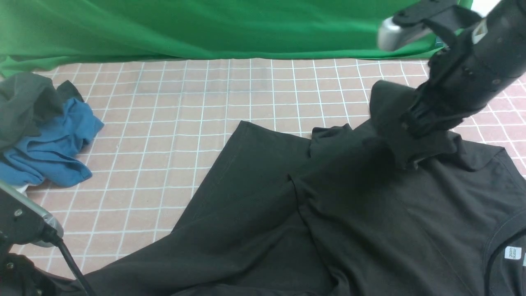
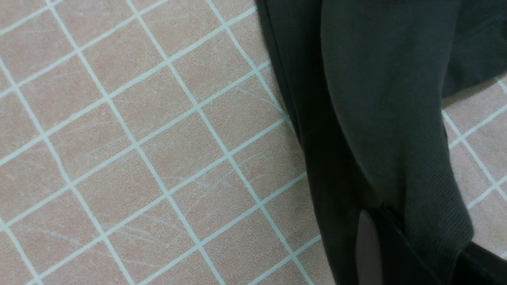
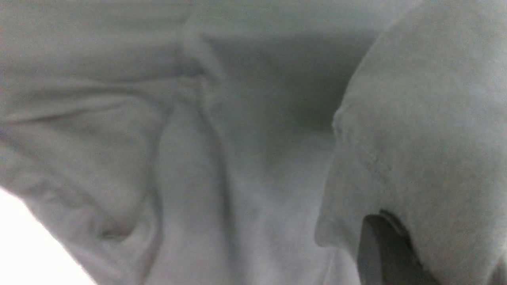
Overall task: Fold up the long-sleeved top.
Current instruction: Use the right arm to drag and drop the cuff onto the cuffclosest to the right arm
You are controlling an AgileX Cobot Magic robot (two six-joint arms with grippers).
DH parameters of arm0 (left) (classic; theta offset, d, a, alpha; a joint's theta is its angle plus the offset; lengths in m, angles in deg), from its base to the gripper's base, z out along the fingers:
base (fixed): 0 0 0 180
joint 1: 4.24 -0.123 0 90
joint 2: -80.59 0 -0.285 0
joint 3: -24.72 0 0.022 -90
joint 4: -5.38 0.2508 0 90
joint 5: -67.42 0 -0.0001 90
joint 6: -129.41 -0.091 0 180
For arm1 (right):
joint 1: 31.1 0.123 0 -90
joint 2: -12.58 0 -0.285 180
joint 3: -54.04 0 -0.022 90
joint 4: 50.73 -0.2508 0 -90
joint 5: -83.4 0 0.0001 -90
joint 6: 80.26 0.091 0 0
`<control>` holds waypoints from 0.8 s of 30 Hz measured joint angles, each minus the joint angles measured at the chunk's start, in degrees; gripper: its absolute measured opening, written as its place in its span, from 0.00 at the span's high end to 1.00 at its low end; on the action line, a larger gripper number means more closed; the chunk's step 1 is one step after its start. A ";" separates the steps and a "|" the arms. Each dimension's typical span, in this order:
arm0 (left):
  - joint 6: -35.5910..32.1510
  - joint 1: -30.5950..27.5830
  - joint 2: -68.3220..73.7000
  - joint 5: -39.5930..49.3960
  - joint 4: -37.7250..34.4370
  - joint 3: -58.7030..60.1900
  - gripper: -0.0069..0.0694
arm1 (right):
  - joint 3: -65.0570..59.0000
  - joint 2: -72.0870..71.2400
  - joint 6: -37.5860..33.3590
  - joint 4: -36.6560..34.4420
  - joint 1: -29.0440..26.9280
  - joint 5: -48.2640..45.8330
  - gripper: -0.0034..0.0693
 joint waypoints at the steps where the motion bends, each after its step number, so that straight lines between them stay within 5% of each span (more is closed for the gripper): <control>1: 0.00 0.00 0.00 0.00 0.01 0.00 0.88 | 0.02 0.12 -1.09 0.00 1.17 -0.15 0.88; 10: 0.00 0.00 0.00 -0.04 0.01 0.00 0.88 | 0.02 5.99 -9.25 -0.25 13.63 -0.23 0.82; 19: 0.00 0.00 0.00 -0.11 0.01 0.00 0.88 | 0.07 12.75 -7.59 -0.91 21.16 11.23 0.29; 24: 0.00 0.00 0.00 -0.37 0.07 0.00 0.88 | 0.12 11.53 -7.27 -1.98 24.51 11.25 0.33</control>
